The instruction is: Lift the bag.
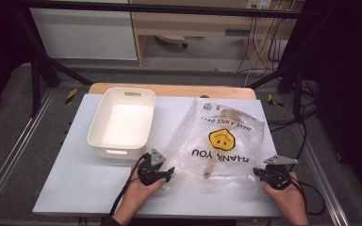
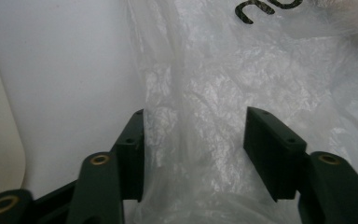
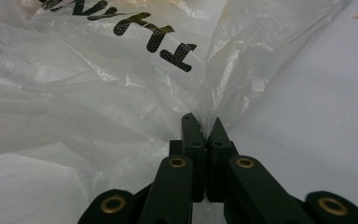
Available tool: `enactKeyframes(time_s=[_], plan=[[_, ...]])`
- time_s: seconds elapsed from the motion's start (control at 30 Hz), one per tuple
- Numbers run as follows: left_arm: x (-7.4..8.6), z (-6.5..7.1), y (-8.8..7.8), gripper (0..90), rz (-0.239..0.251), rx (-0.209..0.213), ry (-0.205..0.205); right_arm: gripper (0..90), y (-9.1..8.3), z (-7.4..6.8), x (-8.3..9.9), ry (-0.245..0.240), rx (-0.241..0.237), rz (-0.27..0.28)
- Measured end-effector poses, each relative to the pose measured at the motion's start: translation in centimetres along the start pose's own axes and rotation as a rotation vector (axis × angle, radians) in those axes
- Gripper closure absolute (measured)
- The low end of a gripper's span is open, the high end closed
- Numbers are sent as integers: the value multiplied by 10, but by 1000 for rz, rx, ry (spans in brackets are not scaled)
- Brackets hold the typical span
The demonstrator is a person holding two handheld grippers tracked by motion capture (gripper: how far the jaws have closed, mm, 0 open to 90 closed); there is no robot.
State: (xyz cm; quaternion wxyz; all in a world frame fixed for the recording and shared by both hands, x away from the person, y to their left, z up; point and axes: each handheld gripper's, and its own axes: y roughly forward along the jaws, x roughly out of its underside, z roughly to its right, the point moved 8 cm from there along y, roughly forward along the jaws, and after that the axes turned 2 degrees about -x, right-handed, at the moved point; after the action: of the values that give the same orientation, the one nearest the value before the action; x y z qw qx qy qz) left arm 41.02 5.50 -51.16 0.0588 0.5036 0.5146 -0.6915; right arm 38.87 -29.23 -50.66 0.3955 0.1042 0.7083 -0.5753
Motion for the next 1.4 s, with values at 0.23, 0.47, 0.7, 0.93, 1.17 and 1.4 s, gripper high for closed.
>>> enactKeyframes(time_s=[0.23, 0.47, 0.7, 0.93, 1.17, 1.4], plan=[[1, 0, -2, 747, 12, 22, 16, 848, -2, -5, 1, -5, -2, 0], [2, -3, -3, 873, 11, 43, 17, 341, -7, -13, -1, 33, -14, 13], [2, -4, -3, 881, 11, 46, 17, 103, -11, -12, 9, 51, 27, 25], [2, -4, -3, 893, 12, 48, 13, 96, -8, -10, 23, 43, 30, 1], [2, -4, -3, 900, 12, 52, 8, 411, -12, -20, 19, -11, -4, 16], [2, -4, -3, 900, 13, 49, 14, 744, -8, -28, 13, -56, -44, 16]])
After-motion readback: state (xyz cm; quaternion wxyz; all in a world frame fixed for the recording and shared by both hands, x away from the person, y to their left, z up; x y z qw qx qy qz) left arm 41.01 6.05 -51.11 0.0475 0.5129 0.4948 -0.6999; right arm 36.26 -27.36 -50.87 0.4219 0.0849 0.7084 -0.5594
